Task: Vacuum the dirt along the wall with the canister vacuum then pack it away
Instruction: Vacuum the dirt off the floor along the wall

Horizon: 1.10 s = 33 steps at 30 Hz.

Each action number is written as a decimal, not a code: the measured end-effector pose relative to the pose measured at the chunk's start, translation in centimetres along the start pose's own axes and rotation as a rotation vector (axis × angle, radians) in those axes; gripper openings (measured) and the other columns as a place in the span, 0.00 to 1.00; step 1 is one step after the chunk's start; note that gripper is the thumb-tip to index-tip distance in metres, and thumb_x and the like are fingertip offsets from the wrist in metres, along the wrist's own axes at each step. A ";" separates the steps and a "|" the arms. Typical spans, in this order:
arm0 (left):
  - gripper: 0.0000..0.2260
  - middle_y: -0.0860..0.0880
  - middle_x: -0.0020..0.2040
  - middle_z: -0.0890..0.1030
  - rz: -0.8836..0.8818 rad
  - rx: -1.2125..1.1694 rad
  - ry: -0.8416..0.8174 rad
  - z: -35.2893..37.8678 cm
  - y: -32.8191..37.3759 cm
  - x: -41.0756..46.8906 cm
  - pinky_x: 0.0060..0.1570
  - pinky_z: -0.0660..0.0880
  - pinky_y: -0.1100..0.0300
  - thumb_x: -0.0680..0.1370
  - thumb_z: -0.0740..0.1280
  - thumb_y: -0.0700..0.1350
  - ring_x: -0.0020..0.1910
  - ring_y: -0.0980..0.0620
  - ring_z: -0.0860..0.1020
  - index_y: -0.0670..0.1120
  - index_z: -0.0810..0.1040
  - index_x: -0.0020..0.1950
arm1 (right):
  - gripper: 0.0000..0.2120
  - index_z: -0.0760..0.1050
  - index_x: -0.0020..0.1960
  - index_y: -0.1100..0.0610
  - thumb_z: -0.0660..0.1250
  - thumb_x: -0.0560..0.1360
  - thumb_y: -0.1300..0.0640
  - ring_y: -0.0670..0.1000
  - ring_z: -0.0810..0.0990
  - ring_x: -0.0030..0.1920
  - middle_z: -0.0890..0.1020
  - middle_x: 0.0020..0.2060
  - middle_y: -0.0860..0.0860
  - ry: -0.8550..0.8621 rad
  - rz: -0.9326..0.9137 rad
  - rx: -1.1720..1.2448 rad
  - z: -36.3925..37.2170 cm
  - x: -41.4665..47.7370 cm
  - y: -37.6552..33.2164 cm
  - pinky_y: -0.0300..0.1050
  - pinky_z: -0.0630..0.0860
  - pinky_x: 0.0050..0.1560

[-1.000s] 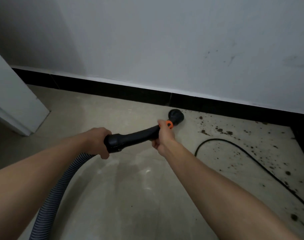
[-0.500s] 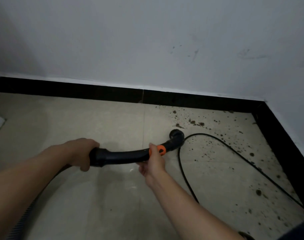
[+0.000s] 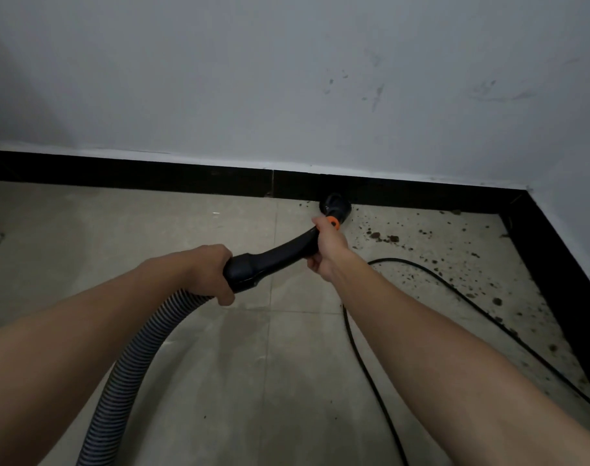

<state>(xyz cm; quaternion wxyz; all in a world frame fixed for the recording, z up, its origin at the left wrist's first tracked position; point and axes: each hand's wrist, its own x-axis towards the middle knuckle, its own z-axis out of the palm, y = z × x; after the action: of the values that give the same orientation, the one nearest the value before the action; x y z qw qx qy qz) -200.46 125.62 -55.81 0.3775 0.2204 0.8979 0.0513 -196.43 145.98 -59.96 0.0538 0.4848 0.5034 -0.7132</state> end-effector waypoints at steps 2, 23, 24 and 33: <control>0.17 0.50 0.45 0.78 -0.024 -0.015 -0.002 0.0 -0.5 -0.3 0.41 0.75 0.60 0.66 0.76 0.45 0.44 0.51 0.78 0.48 0.73 0.50 | 0.17 0.72 0.59 0.56 0.66 0.77 0.46 0.52 0.79 0.40 0.78 0.43 0.54 -0.021 0.005 -0.032 0.7 0.1 -0.1 0.39 0.71 0.29; 0.14 0.58 0.44 0.79 -0.193 0.506 -0.111 5.4 -14.9 -6.0 0.48 0.78 0.62 0.67 0.73 0.52 0.45 0.60 0.78 0.59 0.74 0.49 | 0.10 0.74 0.51 0.53 0.67 0.77 0.47 0.52 0.87 0.39 0.84 0.44 0.51 -0.094 0.304 0.238 6.6 -13.0 17.1 0.39 0.68 0.30; 0.12 0.58 0.43 0.78 -0.186 0.534 -0.101 5.5 -15.0 -6.3 0.47 0.78 0.63 0.68 0.73 0.54 0.45 0.61 0.78 0.59 0.73 0.47 | 0.11 0.74 0.52 0.54 0.66 0.78 0.47 0.51 0.87 0.38 0.84 0.46 0.51 -0.099 0.332 0.269 6.5 -14.0 18.0 0.39 0.69 0.30; 0.18 0.53 0.52 0.79 -0.104 0.515 -0.168 4.5 -8.6 -5.6 0.46 0.73 0.63 0.67 0.74 0.41 0.53 0.53 0.78 0.52 0.74 0.54 | 0.12 0.75 0.50 0.56 0.69 0.76 0.47 0.52 0.84 0.34 0.84 0.45 0.54 0.052 0.237 0.323 2.9 -12.5 16.1 0.40 0.70 0.31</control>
<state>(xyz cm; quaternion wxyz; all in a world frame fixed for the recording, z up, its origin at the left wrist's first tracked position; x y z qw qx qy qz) -196.96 115.12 -57.58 0.3843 0.2661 0.8572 -0.2164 -182.63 130.72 -61.28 0.0457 0.5614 0.3230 -0.7605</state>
